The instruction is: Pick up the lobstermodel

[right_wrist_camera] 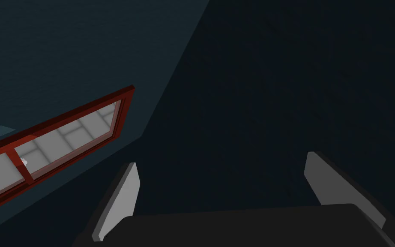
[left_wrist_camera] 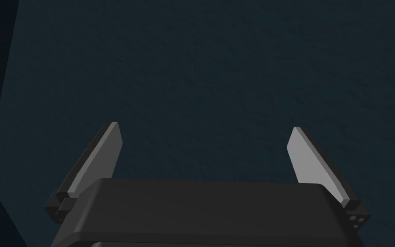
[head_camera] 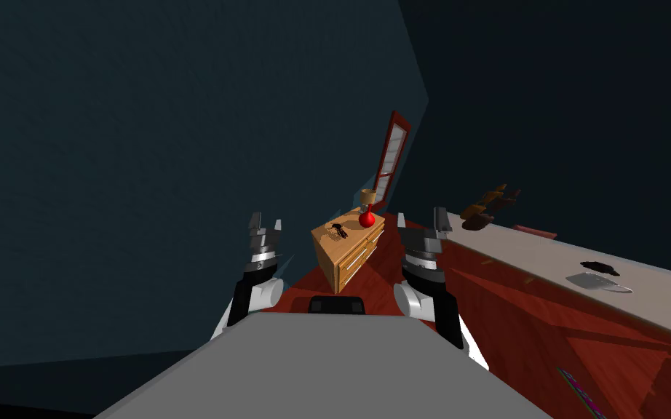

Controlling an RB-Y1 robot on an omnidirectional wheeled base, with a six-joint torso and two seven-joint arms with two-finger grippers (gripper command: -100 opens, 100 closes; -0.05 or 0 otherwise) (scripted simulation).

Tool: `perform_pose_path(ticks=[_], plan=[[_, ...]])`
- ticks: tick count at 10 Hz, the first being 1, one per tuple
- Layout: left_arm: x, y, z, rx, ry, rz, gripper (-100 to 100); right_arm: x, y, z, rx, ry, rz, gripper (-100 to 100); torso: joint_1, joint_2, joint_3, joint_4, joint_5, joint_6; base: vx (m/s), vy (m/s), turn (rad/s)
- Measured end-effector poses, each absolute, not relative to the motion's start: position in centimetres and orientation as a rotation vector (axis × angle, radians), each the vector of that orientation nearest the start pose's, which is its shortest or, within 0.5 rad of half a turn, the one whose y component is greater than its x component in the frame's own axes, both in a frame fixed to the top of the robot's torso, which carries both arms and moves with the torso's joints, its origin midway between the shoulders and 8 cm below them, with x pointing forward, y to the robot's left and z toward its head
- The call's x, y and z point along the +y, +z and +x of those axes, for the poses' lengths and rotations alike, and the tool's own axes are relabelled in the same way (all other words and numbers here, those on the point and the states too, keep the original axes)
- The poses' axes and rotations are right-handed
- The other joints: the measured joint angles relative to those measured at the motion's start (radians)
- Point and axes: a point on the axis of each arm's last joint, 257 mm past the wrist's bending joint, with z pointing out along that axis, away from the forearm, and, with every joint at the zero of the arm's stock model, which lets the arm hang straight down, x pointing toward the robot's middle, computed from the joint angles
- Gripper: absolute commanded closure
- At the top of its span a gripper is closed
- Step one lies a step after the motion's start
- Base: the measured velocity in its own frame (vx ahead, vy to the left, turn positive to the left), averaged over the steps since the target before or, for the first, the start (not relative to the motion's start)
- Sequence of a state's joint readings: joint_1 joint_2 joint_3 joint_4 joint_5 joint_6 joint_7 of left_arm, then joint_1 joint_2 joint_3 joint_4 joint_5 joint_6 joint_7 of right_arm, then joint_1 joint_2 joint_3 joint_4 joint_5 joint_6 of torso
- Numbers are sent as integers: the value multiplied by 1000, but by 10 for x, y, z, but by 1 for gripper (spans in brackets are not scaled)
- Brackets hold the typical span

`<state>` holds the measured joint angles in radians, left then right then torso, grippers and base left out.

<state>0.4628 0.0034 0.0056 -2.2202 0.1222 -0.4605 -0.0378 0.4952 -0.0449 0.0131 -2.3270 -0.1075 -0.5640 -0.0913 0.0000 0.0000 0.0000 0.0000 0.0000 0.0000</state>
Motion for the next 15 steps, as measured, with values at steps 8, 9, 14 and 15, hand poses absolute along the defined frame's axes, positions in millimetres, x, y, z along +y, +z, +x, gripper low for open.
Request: perform_pose_path(ticks=[8,9,14,15], plan=[[344,-6,388,520,-1472,-804,-100,-279,58,322,480,1499,632,0,0,1,1,0,0,0,-12,-6,133],[358,-6,391,493,-1490,-819,-100,-279,58,322,480,1499,632,0,-1,2,1,0,0,0,-31,-33,164],[402,-16,405,378,-1547,-896,-100,-279,58,322,480,1499,632,0,-3,1,1,0,-1,0,-19,-45,100],[417,-18,408,338,-1561,-917,-100,-279,58,322,480,1499,632,0,-5,1,1,0,-1,0,-34,-121,158]])
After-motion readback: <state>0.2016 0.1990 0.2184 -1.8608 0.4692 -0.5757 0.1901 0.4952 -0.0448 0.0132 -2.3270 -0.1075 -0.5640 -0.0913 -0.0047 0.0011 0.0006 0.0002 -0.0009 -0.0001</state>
